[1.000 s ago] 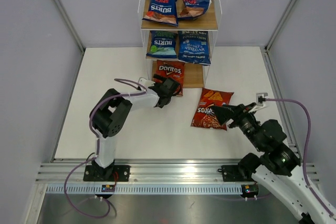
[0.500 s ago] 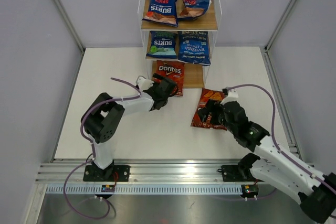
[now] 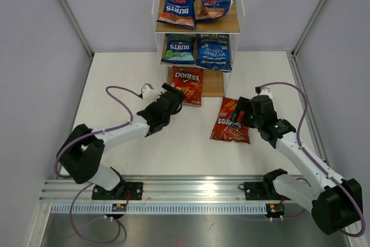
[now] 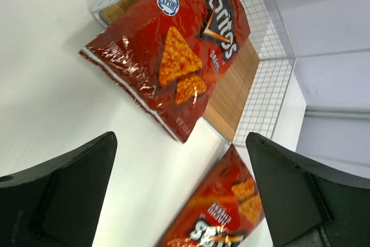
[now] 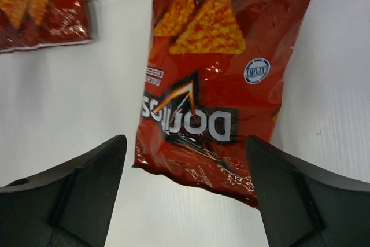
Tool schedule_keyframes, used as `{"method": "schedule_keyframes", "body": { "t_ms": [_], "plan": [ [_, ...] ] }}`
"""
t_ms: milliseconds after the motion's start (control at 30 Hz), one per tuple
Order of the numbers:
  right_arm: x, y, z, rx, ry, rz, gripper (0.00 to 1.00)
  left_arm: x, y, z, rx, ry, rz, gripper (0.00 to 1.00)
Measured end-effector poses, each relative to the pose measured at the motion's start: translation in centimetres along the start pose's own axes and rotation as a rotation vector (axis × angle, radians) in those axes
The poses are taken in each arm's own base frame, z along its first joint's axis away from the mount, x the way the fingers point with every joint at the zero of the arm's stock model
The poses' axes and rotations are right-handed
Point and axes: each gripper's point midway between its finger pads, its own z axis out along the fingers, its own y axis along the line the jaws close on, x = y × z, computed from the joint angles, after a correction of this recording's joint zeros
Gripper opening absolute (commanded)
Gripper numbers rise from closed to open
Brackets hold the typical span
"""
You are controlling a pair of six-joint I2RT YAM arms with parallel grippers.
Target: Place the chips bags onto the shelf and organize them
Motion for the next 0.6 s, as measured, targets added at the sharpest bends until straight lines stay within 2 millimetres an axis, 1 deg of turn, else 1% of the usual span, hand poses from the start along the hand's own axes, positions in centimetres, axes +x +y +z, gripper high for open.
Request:
{"method": "schedule_keyframes", "body": {
  "t_ms": [67, 167, 233, 333, 433, 533, 600],
  "plan": [
    [0.7, -0.6, 0.9, 0.026, 0.038, -0.010, 0.95, -0.5, 0.4, -1.4, 0.026, 0.015, 0.019, 0.99],
    [2.1, -1.5, 1.8, 0.058, 0.102, -0.038, 0.99, -0.8, 1.0, -2.9, 0.056, 0.046, 0.080, 0.99],
    [2.3, -1.7, 1.9, 0.059, 0.105, -0.045, 0.99, -0.7, 0.9, -3.9, 0.085, 0.082, 0.136, 0.99],
    [2.3, -2.1, 1.8, 0.056, 0.099, -0.046, 0.99, -0.3, 0.3, -5.1, 0.140, 0.135, 0.215, 0.99],
    [2.8, -2.0, 2.2, 0.043, 0.129, -0.048, 0.98, 0.2, 0.2, -6.0, 0.181, 0.184, 0.288, 0.99],
    [4.8, -2.5, 3.6, 0.070, 0.220, -0.055, 0.98, 1.1, 1.2, -6.5, 0.196, 0.237, 0.362, 0.99],
    [6.1, -3.4, 4.4, 0.117, 0.280, -0.051, 0.98, 1.8, 2.0, -6.8, 0.200, 0.277, 0.408, 0.99]
  ]
}}
